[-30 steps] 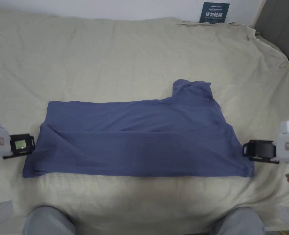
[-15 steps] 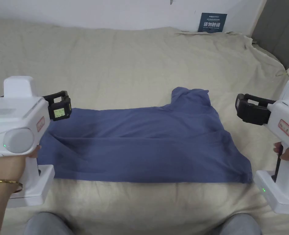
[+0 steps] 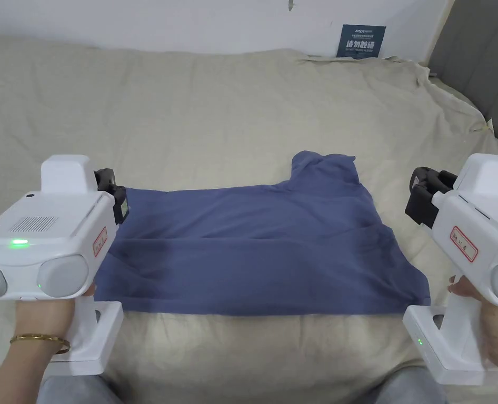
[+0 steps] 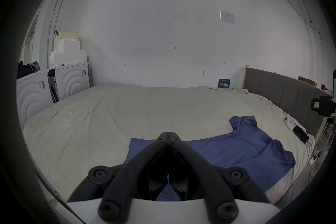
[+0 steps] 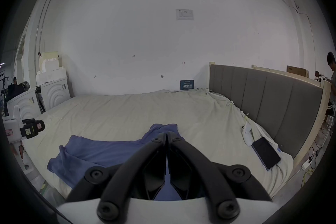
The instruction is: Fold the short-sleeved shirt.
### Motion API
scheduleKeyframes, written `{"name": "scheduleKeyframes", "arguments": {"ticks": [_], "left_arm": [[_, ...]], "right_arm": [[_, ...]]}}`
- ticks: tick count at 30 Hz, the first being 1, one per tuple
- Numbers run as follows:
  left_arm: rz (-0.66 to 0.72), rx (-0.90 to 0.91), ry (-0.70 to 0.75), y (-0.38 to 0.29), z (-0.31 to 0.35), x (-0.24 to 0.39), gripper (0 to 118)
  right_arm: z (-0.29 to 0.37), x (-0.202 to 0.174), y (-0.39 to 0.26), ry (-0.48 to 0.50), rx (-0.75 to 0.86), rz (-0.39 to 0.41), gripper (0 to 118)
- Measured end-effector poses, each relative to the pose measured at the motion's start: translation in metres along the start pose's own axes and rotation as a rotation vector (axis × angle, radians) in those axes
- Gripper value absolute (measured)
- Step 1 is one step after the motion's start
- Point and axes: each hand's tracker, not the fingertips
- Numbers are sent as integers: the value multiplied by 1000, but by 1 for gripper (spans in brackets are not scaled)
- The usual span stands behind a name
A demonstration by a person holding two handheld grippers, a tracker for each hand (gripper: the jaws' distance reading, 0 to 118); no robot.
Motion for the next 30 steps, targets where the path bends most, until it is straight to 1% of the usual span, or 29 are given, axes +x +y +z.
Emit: {"name": "scheduleKeyframes", "arguments": {"ticks": [6, 12, 16, 20, 23, 26, 28, 29, 30], "left_arm": [[33, -2, 1, 0, -2, -2, 0], [38, -1, 7, 1, -11, -5, 0], [46, 4, 12, 5, -21, -6, 0], [73, 18, 19, 10, -32, -7, 0], [73, 24, 22, 13, -41, -6, 0], [77, 23, 22, 16, -51, -5, 0], [81, 25, 26, 17, -58, -3, 0], [82, 27, 28, 17, -62, -3, 0], [83, 26, 28, 18, -64, -2, 0]], "right_arm": [[-9, -4, -1, 11, -30, 11, 0], [-37, -5, 14, 22, -67, 27, 0], [-82, -2, 32, 19, -126, 44, 0], [-143, 3, 46, 19, -252, 80, 0], [-191, 5, 53, 17, -344, 72, 0], [-237, 6, 53, -22, -437, 86, 1], [-265, 9, 51, -42, -500, 85, 6], [-278, 10, 48, -43, -541, 64, 6], [-291, 13, 46, -50, -566, 40, 19]]}}
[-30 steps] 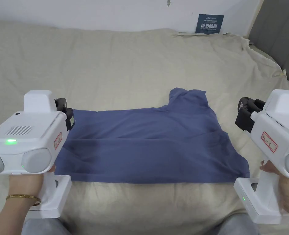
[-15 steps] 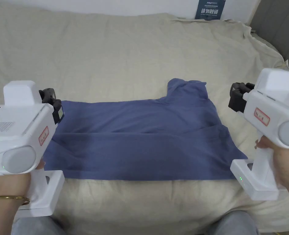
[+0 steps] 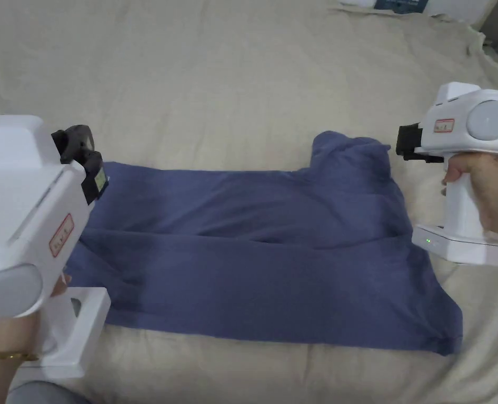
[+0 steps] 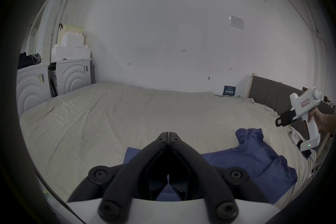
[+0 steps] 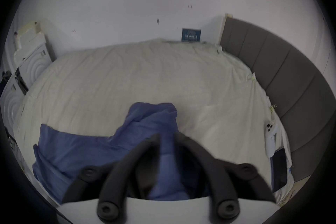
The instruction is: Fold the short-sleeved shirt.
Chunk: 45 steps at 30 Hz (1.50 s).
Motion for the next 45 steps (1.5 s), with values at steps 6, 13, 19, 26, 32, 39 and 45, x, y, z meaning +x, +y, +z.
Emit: {"name": "scheduleKeyframes", "arguments": {"ticks": [6, 13, 19, 26, 32, 39, 45], "left_arm": [[4, -3, 17, 0, -22, 3, 0], [20, -11, 41, 0, -45, 0, 0], [14, -51, 60, -9, -58, -3, 0], [11, -115, 56, -15, -71, -5, 0], [72, -247, 58, 0, -98, -21, 44], [130, -452, 47, 28, -156, -66, 117], [55, -666, 108, 27, -214, -91, 117]], "right_arm": [[-62, 9, 10, -15, -166, -45, 97], [-116, 15, -2, -83, -278, -29, 96], [-131, 19, -15, -81, -291, -98, 51], [-122, 18, -11, -64, -240, -130, 2], [-106, 15, -4, -42, -224, -63, 2], [-90, 7, 0, -36, -193, -31, 2], [-86, 4, -1, -41, -189, -34, 2]]}}
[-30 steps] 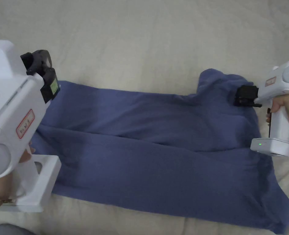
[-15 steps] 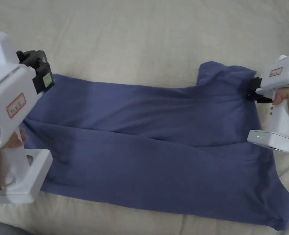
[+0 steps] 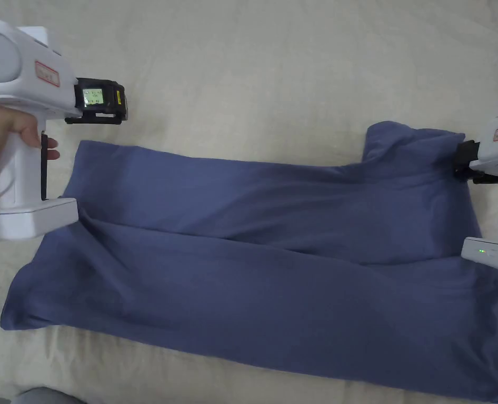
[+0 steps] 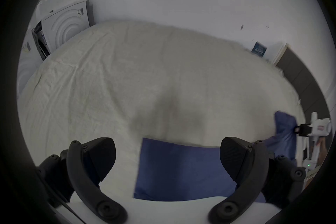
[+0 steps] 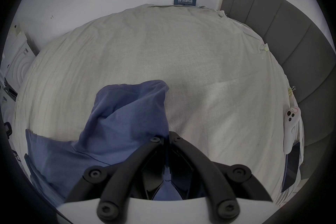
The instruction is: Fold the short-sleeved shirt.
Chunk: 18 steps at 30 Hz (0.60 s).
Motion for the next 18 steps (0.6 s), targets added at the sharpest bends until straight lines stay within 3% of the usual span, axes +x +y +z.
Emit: {"name": "scheduleKeyframes", "arguments": {"ticks": [5, 12, 14, 18], "left_arm": [[-96, -134, 136, 3, -51, -3, 111], [-134, -171, 170, -1, -87, -3, 65], [-118, -179, 136, -2, -90, -5, 63], [-106, -150, 92, -2, -86, -4, 19]], "right_arm": [[-1, -1, -1, -9, -2, -4, 2], [-5, -5, -5, -30, -15, -2, 2], [-9, -5, -5, -40, -25, 8, 2], [-11, -6, -6, -40, -32, 10, 2]]}}
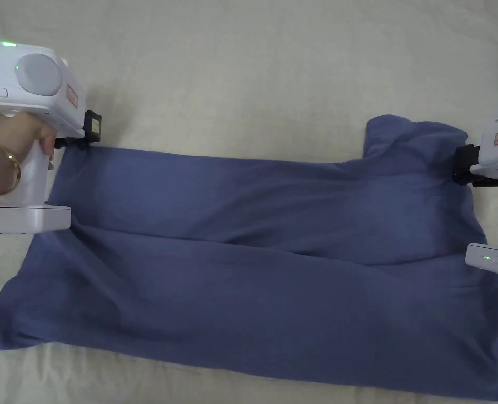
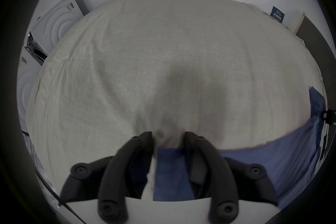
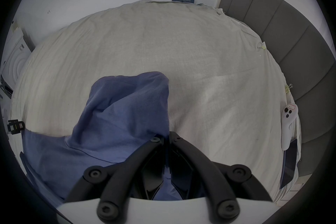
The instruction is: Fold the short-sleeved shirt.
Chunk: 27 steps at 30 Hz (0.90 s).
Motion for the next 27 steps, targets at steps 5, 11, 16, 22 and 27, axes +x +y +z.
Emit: {"name": "scheduleKeyframes", "arguments": {"ticks": [5, 11, 16, 22, 27], "left_arm": [[29, 84, -28, -8, 22, -3, 0], [100, 205, -78, -25, 72, -19, 0], [129, 275, -111, -46, 121, -36, 0], [155, 339, -155, -83, 171, -54, 0], [148, 367, -184, -125, 195, -58, 0]], "right_arm": [[13, 2, 1, 2, 14, 4, 2], [57, 12, 0, 15, 101, -29, 2], [103, 24, -16, 40, 175, -30, 2], [158, 47, -65, 71, 244, -33, 2], [188, 65, -123, 101, 269, -41, 2]]}}
